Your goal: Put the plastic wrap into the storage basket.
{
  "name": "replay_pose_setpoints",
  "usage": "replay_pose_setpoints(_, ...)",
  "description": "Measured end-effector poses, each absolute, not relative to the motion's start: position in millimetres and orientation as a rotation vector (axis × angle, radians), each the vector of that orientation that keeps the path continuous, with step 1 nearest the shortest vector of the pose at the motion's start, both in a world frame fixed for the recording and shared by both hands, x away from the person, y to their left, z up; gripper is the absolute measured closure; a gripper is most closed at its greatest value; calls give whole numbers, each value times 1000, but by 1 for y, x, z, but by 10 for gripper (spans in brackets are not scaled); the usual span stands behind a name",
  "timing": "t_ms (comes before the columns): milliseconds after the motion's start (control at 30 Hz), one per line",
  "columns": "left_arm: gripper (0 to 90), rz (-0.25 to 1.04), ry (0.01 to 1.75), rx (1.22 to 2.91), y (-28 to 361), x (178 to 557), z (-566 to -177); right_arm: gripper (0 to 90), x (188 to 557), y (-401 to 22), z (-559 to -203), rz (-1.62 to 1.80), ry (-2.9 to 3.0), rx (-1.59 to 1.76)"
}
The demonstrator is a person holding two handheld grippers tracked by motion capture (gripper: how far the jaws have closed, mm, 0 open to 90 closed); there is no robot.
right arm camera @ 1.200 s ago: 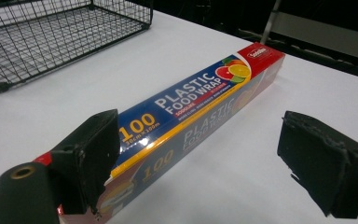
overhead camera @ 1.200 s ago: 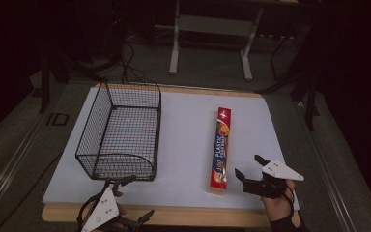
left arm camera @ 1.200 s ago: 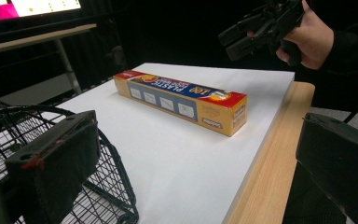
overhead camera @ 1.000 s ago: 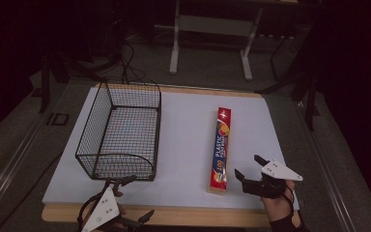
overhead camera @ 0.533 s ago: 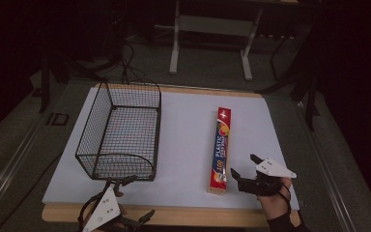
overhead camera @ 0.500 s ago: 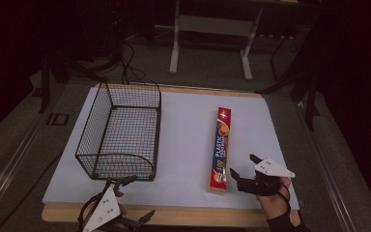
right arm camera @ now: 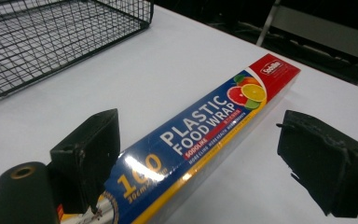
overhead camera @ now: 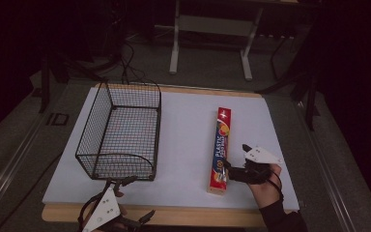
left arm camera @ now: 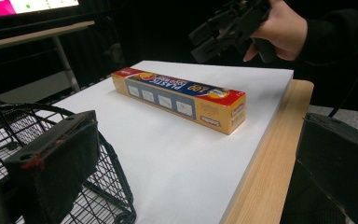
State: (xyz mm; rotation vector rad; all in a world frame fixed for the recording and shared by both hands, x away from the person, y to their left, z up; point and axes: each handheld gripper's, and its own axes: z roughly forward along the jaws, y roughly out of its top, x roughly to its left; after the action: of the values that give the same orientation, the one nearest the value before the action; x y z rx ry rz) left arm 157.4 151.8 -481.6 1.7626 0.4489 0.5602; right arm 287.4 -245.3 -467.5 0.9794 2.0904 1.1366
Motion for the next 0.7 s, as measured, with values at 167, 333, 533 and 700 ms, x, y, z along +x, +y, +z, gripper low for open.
replay_pose_setpoints(167,2,556,447,1763,151,157,-482,117,302,-235,-464,1100,2098,1031)
replay_pose_setpoints(333,2,556,445,1765,151,157,-482,112,314,-230,-460,1047,2096,1095)
replay_pose_setpoints(533,2,555,446,1763,152,157,-482,104,327,-223,-461,1009,2097,1168)
replay_pose_setpoints(700,2,553,445,1761,152,157,-481,100,340,-214,-461,939,2079,1237)
